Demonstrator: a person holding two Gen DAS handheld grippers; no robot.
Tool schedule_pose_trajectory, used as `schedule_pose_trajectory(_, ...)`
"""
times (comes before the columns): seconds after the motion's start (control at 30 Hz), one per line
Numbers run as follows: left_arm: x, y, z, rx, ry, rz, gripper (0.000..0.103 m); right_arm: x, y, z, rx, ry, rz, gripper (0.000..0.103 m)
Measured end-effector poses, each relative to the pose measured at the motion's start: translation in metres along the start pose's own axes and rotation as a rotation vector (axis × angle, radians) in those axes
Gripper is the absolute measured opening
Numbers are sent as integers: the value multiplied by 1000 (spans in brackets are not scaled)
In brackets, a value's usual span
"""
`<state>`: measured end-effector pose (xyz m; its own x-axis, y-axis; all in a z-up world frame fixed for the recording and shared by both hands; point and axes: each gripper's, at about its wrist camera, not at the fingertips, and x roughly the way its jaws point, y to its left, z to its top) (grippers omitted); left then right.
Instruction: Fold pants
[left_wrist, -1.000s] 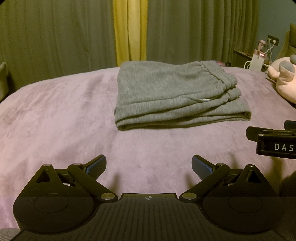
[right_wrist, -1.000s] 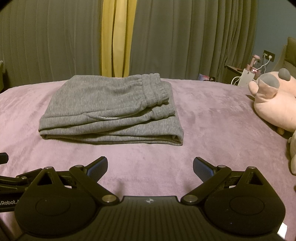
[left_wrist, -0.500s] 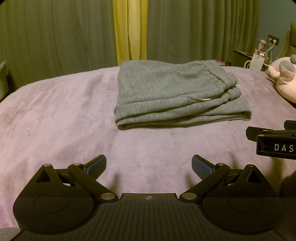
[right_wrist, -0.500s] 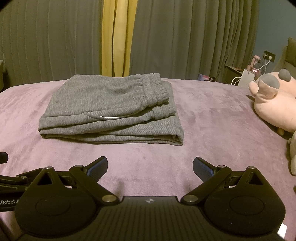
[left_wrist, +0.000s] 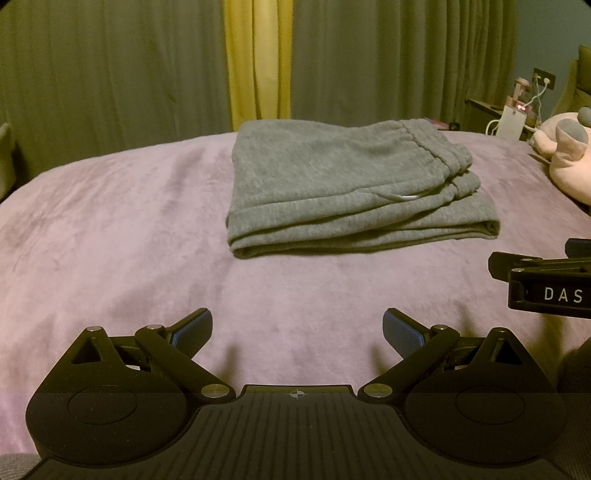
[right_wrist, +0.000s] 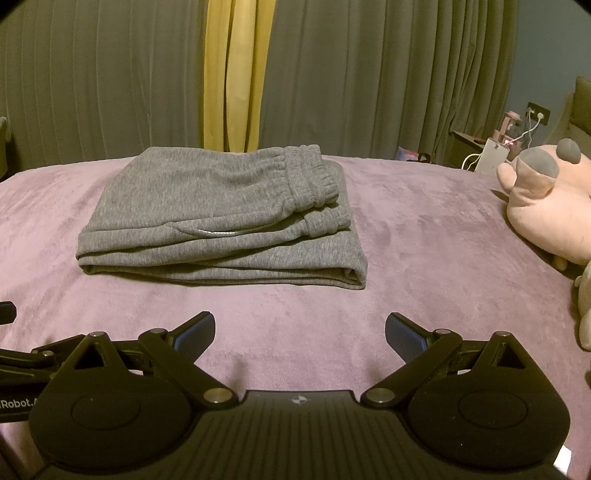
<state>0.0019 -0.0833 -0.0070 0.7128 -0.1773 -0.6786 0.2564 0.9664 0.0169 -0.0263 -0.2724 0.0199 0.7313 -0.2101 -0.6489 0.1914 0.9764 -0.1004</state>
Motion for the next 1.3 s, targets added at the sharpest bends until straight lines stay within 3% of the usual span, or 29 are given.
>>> schedule_pose_trajectory(1.3,1,6,2,-32,12,-17,102,1,-2,0,-16,-1,1,99)
